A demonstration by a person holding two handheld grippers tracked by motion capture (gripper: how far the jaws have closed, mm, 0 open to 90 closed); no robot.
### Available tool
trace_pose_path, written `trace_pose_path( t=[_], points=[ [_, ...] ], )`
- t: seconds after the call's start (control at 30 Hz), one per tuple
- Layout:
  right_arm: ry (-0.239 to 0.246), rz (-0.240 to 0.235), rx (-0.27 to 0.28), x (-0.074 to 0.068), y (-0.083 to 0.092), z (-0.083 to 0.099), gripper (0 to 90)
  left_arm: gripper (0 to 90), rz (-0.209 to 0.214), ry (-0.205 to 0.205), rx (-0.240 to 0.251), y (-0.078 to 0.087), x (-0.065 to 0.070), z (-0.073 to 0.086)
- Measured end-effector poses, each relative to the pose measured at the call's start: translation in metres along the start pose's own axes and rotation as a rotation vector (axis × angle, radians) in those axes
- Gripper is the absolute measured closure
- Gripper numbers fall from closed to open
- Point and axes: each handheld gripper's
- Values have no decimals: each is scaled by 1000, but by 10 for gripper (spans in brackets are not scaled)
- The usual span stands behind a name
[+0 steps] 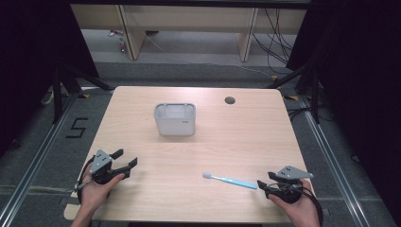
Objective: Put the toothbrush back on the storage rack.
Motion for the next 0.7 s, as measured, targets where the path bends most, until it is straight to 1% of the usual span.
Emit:
trace_pose_path(
  t=[0.03, 0.07, 0.13, 0.17, 0.2, 0.23, 0.27, 0.3, 0.33, 0.37, 0.4, 0.43, 0.47, 0.5, 0.53, 0.6, 0.7],
  points=[
    [36, -1, -22, 2, 0, -3, 438, 282, -4, -1, -2, 0, 1, 0],
    [43, -2, -45, 3, 1, -5, 438, 283, -6, -10, -3, -1, 1, 0],
    [50, -35, -99, 3, 0, -9, 438, 286, -10, -22, -9, -1, 3, 0],
    [65, -45, -128, 3, 0, -11, 440, 289, -19, -27, -15, 0, 3, 0],
    [96, -51, -146, 4, 0, -13, 442, 290, -21, -30, -17, 0, 4, 0],
    [119, -54, -142, 4, -3, -14, 444, 291, -21, -30, -18, 0, 4, 0],
    [131, -74, -193, 4, -2, -17, 447, 291, -20, -27, -18, 0, 4, 0],
    [167, -94, -235, 5, -2, -20, 449, 292, -21, -27, -19, 0, 4, 0],
    [166, -93, -244, 3, -3, -21, 454, 293, -20, -28, -19, 0, 4, 0],
    [218, -110, -270, 6, -4, -24, 463, 293, -21, -28, -22, 0, 4, 0],
    [198, -113, -324, 4, -3, -27, 473, 293, -22, -27, -22, 0, 4, 0],
    [236, -123, -338, 7, -4, -29, 483, 293, -20, -25, -19, -1, 4, 0],
    [263, -145, -372, 8, -5, -32, 488, 293, -19, -25, -22, -1, 4, 0],
    [282, -152, -411, 8, -6, -34, 490, 294, -25, -30, -33, 0, 5, -1],
    [303, -163, -462, 9, -8, -36, 493, 294, -16, -28, -24, -2, 5, 0],
    [336, -162, -536, 11, -10, -41, 507, 294, -18, -27, -25, -2, 5, 0],
    [365, -169, -601, 11, -14, -45, 524, 294, -21, -27, -28, -2, 6, 0]
  ],
)
Point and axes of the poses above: each handheld gripper's, and its own axes: y roughly backward along the jaws, z roughly out of its underside, x roughly to its right, and after that the axes turned 5 degrees about y, right-handed
